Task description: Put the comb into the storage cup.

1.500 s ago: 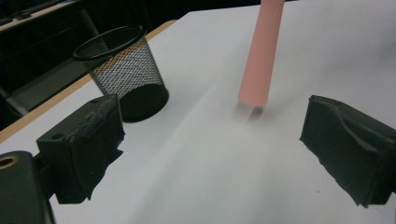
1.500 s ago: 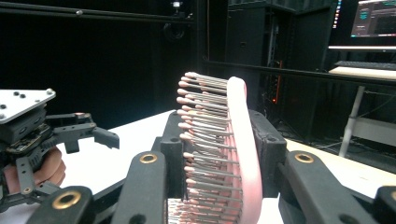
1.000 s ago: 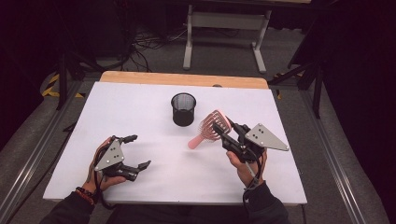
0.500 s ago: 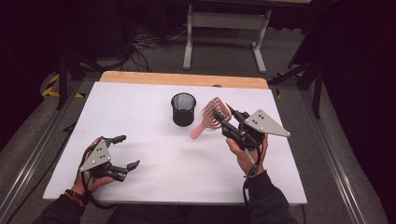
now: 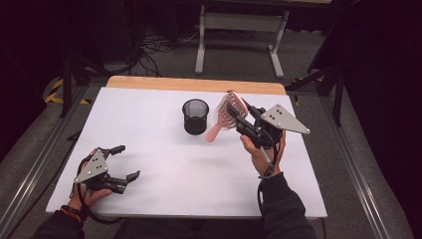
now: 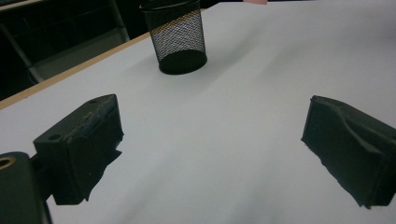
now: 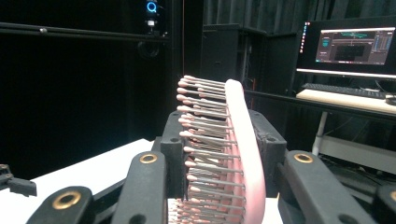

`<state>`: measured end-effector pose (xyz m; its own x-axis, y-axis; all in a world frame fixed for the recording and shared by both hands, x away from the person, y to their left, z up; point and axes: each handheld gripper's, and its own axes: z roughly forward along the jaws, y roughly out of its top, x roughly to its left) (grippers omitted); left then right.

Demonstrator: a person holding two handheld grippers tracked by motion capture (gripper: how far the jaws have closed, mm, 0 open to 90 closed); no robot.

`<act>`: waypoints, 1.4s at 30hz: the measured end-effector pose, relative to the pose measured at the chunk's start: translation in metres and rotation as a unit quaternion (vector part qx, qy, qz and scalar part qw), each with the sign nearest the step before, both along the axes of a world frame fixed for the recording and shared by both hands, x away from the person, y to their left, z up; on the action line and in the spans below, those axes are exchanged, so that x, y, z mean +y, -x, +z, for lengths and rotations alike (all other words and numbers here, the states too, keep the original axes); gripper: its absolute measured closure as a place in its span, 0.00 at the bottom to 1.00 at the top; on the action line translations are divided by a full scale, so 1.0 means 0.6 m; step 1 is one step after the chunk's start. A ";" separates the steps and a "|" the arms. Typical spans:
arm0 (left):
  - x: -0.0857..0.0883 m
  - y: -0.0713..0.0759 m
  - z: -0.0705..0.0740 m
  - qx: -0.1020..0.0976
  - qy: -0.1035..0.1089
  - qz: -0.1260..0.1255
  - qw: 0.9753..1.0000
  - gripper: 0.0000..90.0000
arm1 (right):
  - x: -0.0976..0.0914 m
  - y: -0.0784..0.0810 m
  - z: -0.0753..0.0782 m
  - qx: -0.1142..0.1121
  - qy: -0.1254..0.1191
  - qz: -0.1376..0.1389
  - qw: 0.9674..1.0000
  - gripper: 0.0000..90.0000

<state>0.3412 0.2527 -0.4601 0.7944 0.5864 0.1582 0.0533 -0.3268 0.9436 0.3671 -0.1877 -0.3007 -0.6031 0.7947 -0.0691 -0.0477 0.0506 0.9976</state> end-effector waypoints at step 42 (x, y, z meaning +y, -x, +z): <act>0.005 0.004 0.000 0.001 0.019 0.008 1.000 0.07 | 0.027 -0.059 0.064 -0.021 -0.002 -0.018 1.000 0.72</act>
